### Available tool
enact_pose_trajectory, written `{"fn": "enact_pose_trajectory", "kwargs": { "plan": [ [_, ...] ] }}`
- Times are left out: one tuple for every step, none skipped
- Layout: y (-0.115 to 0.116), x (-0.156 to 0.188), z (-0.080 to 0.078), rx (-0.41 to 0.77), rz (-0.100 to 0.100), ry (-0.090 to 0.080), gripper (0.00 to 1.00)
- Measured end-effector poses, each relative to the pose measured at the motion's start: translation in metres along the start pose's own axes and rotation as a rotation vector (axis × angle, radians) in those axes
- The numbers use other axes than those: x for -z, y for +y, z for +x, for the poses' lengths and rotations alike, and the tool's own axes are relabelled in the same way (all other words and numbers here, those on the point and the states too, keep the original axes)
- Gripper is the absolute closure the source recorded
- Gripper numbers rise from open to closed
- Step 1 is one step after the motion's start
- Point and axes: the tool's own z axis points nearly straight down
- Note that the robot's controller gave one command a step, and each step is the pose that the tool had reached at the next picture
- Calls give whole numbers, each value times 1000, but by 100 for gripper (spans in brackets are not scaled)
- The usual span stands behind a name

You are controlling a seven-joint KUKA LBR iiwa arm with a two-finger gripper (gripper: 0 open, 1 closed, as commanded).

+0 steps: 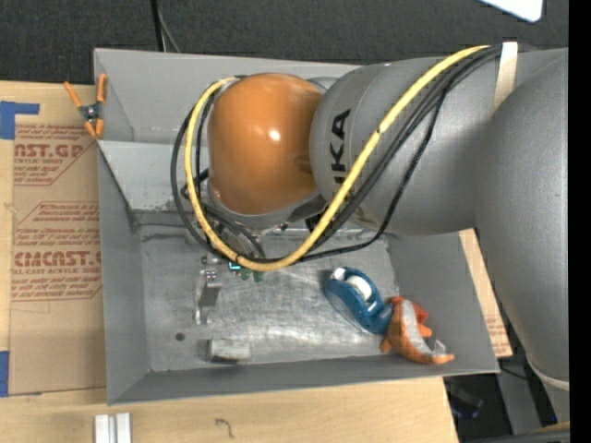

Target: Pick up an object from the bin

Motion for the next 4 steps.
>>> {"fn": "enact_pose_trajectory", "kwargs": {
  "plan": [
    [-1,5,-2,-2,-1,-7,0],
    [-18,-36,10,-7,-5,-15,0],
    [-56,-137,33,182,-3,21,100],
    [-56,-137,33,182,-3,21,100]
  ]
}}
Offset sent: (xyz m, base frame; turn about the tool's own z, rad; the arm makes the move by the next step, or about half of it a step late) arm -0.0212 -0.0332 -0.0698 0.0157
